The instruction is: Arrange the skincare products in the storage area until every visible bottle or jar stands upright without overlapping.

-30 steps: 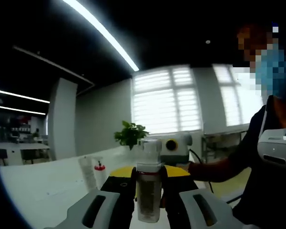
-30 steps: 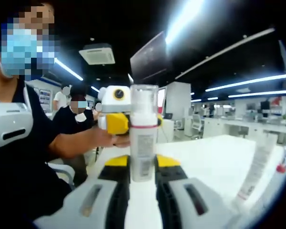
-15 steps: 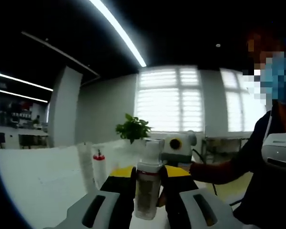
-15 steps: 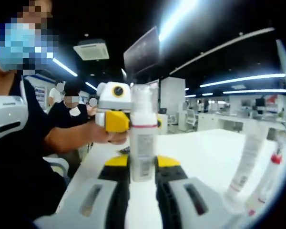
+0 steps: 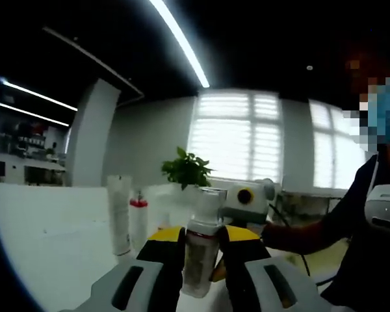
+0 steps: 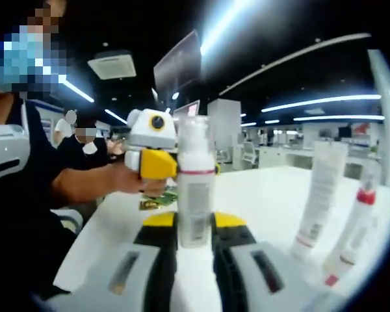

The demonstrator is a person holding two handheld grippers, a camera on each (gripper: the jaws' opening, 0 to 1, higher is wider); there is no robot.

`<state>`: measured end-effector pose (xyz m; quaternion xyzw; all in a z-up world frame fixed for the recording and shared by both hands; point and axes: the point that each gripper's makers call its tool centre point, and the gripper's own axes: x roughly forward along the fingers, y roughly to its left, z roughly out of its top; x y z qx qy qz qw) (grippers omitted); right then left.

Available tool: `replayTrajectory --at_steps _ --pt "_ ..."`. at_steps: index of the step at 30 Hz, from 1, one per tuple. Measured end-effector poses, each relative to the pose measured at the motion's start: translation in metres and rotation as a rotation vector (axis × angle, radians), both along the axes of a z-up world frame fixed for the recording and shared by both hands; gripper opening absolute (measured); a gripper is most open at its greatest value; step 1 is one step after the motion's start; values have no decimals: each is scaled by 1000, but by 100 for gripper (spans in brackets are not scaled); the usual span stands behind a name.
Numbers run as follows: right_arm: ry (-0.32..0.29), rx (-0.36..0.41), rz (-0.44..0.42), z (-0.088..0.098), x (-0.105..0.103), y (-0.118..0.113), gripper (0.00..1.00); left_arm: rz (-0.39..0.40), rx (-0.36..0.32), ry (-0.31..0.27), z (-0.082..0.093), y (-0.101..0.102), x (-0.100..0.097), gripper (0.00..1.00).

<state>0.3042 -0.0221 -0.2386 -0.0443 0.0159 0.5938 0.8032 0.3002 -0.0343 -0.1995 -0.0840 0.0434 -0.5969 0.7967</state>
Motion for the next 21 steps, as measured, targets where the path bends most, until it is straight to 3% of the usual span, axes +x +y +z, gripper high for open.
replayTrajectory --at_steps 21 --pt "9 -51 -27 -30 42 -28 17 15 20 27 -30 -29 40 22"
